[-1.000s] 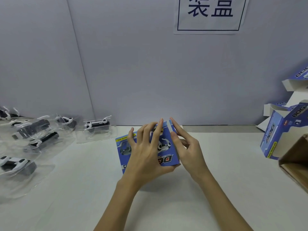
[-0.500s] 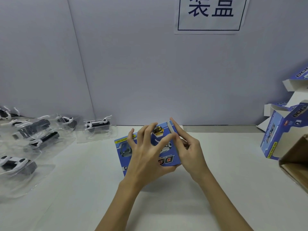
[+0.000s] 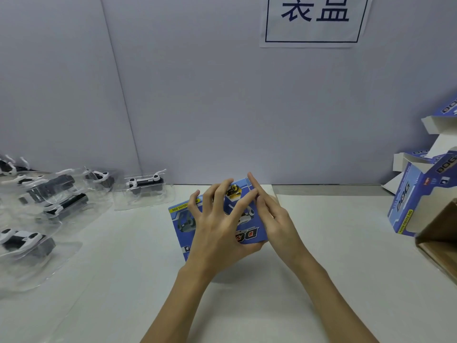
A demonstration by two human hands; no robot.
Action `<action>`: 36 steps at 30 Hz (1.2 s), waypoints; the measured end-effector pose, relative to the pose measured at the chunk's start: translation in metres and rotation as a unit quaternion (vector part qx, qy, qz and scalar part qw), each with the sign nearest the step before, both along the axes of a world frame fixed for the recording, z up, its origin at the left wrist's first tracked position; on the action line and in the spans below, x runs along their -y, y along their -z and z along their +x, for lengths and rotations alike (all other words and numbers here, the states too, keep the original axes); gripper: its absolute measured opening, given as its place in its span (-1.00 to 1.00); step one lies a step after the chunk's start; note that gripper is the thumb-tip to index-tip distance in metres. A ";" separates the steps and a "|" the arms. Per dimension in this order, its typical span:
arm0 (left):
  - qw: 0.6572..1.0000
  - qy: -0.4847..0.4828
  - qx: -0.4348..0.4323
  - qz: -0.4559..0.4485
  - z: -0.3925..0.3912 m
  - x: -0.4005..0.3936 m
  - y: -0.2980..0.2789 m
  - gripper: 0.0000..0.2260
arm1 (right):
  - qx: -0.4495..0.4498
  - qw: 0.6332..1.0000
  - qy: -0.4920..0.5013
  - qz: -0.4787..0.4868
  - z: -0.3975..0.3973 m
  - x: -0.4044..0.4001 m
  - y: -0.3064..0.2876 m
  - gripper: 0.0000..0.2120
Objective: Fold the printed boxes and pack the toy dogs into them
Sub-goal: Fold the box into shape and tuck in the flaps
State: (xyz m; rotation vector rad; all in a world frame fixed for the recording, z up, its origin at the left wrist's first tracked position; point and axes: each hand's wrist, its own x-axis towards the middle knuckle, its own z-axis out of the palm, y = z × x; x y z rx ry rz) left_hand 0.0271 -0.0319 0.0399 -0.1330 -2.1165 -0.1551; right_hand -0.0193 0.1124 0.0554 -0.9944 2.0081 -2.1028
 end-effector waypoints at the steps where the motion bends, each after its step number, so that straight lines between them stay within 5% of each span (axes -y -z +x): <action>1: 1.000 0.000 0.001 0.004 0.000 0.000 0.000 -0.18 | 0.013 1.000 -0.023 -0.001 0.002 0.000 0.000 -0.57; 5: 1.000 0.007 0.005 0.010 0.002 0.007 -0.004 -0.23 | 0.032 0.996 -0.074 -0.024 0.004 -0.003 -0.004 -0.47; 10: 0.997 0.003 -0.006 0.077 0.004 0.004 -0.010 -0.37 | -0.011 1.000 -0.009 -0.014 0.005 0.002 -0.002 -0.52; 25: 0.998 -0.019 0.046 0.043 0.005 0.005 -0.019 -0.36 | 0.017 0.998 0.003 -0.060 0.012 0.016 0.005 -0.52; 36: 0.999 -0.032 0.013 0.023 0.004 0.008 -0.010 -0.28 | -0.095 0.995 0.026 0.003 0.010 0.014 0.011 -0.51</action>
